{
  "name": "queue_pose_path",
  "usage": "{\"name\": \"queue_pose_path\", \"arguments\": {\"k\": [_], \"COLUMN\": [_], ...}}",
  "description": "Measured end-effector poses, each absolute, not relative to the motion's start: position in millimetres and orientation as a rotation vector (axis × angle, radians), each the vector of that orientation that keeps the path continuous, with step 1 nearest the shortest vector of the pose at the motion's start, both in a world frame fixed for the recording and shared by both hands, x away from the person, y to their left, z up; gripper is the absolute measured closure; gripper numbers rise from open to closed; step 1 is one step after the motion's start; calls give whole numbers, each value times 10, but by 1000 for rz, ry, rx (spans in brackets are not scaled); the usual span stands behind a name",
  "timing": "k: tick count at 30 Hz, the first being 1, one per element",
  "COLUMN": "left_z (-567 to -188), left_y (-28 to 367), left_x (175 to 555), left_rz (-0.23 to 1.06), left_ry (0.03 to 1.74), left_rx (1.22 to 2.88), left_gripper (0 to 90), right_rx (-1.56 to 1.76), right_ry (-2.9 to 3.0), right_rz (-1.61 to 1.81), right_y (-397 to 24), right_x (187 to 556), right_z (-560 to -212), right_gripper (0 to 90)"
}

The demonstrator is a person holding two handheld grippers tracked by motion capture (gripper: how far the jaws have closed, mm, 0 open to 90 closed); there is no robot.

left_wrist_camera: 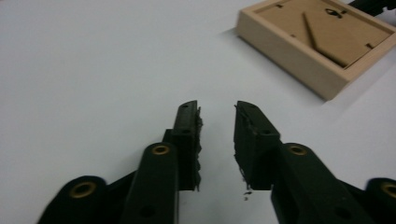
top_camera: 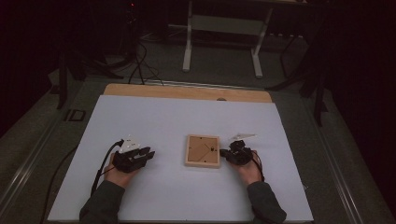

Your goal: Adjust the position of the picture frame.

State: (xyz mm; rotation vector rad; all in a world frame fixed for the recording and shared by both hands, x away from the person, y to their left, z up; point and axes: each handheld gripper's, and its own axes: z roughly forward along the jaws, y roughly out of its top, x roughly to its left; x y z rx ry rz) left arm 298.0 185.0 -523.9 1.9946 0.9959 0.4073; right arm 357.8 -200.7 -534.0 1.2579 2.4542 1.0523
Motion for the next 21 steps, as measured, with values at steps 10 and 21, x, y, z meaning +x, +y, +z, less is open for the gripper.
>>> {"name": "queue_pose_path", "arguments": {"k": [10, 21], "left_z": [-5305, -5408], "left_y": [1453, 1246], "left_x": [3127, 3163], "left_rz": [370, 337], "left_ry": [949, 933], "left_rx": [2090, 2168], "left_gripper": [900, 900], "right_rx": [1229, 1177], "right_ry": [2485, 2519], "right_rz": [1063, 1077], "right_y": [-1790, -1633], "right_x": [3599, 3573], "right_z": [-5348, -5355], "right_gripper": [895, 896]}}
